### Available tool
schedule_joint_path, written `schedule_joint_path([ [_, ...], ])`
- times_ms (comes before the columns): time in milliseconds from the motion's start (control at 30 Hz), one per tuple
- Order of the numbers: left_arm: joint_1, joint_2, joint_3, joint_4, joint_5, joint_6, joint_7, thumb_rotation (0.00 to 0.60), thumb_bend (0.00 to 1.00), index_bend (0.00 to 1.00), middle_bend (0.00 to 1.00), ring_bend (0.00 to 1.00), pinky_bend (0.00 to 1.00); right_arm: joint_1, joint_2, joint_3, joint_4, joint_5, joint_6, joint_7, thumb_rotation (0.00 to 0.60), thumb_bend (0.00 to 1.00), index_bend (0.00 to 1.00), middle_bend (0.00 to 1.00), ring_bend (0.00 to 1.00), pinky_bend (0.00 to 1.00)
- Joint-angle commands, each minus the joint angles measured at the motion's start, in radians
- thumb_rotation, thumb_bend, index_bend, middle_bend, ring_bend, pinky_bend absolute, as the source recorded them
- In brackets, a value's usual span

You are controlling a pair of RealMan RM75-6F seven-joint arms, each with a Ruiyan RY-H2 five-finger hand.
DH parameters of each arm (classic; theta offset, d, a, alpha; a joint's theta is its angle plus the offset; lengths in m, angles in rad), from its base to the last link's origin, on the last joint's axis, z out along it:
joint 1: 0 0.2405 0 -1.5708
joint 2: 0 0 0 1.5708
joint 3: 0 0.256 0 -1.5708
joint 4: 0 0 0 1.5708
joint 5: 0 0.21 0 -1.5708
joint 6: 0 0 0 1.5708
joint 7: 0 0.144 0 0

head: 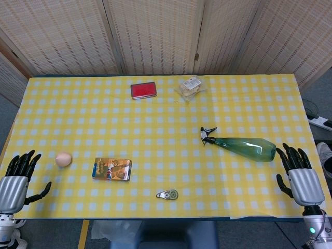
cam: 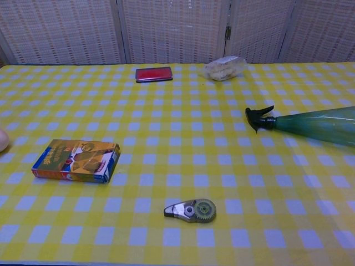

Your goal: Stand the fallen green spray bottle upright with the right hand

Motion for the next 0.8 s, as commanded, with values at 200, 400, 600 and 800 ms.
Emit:
schedule_joint_path([
  [200, -0.010, -0.006, 0.002, 0.007, -0.006, -0.023, 0.001, 0.249, 0.39, 0.00, 0.04, 0.01, 0.00, 0.012, -0.013, 0.003, 0.008, 0.019, -0.030, -0.003, 0.600, 0.51, 0.00, 0.00, 0.00, 0.00],
  [400, -0.014, 0.006, 0.002, 0.005, -0.001, -0.027, -0.050, 0.248, 0.39, 0.00, 0.04, 0.01, 0.00, 0.086, 0.006, 0.044, -0.061, 0.099, -0.158, -0.046, 0.600, 0.51, 0.00, 0.00, 0.00, 0.00],
  [600, -0.021, 0.016, 0.012, 0.000, 0.034, -0.022, -0.095, 0.247, 0.40, 0.00, 0.04, 0.02, 0.01, 0.241, 0.085, 0.133, -0.222, 0.301, -0.353, -0.288, 0.600, 0.51, 0.00, 0.00, 0.01, 0.00],
  [800, -0.011, 0.041, 0.016, -0.016, 0.040, -0.004, -0.131, 0.251, 0.40, 0.00, 0.04, 0.02, 0.01, 0.400, 0.043, 0.186, -0.271, 0.620, -0.400, -0.583, 0.600, 0.50, 0.00, 0.00, 0.00, 0.00],
])
